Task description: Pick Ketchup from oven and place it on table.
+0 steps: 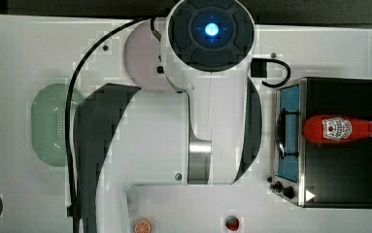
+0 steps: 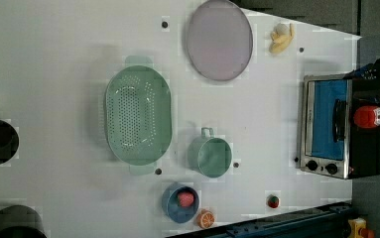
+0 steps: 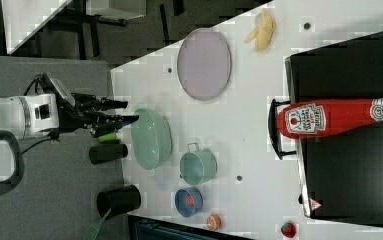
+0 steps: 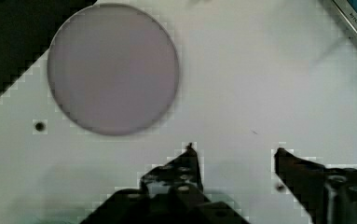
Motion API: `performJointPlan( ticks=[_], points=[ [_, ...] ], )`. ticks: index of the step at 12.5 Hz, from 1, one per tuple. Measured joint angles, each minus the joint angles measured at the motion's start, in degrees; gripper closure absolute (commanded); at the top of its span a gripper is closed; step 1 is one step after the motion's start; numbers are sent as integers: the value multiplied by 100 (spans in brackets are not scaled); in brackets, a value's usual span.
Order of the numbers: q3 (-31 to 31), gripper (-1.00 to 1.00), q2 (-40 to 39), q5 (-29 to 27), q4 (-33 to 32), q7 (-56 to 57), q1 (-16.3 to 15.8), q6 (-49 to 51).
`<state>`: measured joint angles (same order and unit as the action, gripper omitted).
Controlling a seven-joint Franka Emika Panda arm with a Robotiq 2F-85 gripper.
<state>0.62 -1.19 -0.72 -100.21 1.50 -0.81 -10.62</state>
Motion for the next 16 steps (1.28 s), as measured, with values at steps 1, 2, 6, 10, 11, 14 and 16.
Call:
performJointPlan(
  ticks=[1, 2, 6, 10, 11, 14, 16],
  points=[
    [61, -58, 339, 44, -319, -44, -2, 440],
    [132, -80, 805, 79, -638, -112, 22, 775],
    [445, -100, 1960, 70, -610, -144, 92, 727],
    [909, -100, 1794, 202, -330, -206, 213, 232],
    [1149, -100, 1585, 189, -308, -204, 223, 164],
    [1946, -100, 885, 128, -414, -238, 292, -349],
    [2353, -100, 463, 98, -476, -246, 431, -768]
  ],
)
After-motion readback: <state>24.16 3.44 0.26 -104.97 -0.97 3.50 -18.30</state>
